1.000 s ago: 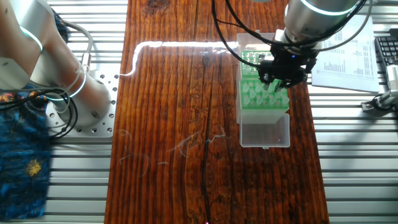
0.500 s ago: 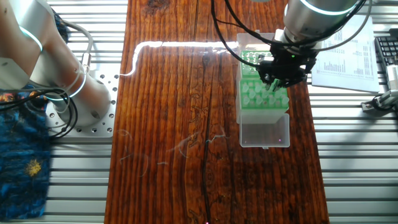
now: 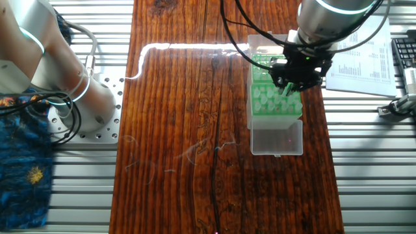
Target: Transfer all large pipette tips from one holder to another
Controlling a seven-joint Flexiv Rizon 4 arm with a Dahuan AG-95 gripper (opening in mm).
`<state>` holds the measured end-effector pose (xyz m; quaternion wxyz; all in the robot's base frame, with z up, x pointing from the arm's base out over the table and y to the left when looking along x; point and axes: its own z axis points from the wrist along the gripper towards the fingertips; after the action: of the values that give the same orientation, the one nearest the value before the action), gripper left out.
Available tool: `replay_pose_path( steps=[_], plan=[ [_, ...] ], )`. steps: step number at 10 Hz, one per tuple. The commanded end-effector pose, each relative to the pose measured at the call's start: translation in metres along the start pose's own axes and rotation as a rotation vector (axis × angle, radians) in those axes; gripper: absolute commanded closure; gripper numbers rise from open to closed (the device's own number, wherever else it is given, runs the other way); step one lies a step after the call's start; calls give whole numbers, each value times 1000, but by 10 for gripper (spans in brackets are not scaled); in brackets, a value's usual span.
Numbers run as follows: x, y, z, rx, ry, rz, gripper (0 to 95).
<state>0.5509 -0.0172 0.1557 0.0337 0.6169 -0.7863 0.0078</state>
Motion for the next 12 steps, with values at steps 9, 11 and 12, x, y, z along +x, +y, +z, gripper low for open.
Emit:
replay_pose_path(
  steps=[9,11,12],
  plan=[
    [-2,-8,-27,-25,12,-11,950],
    [-1,-10,-39,-31,13,-20,950],
    [-2,-11,-44,-35,13,-23,950]
  ],
)
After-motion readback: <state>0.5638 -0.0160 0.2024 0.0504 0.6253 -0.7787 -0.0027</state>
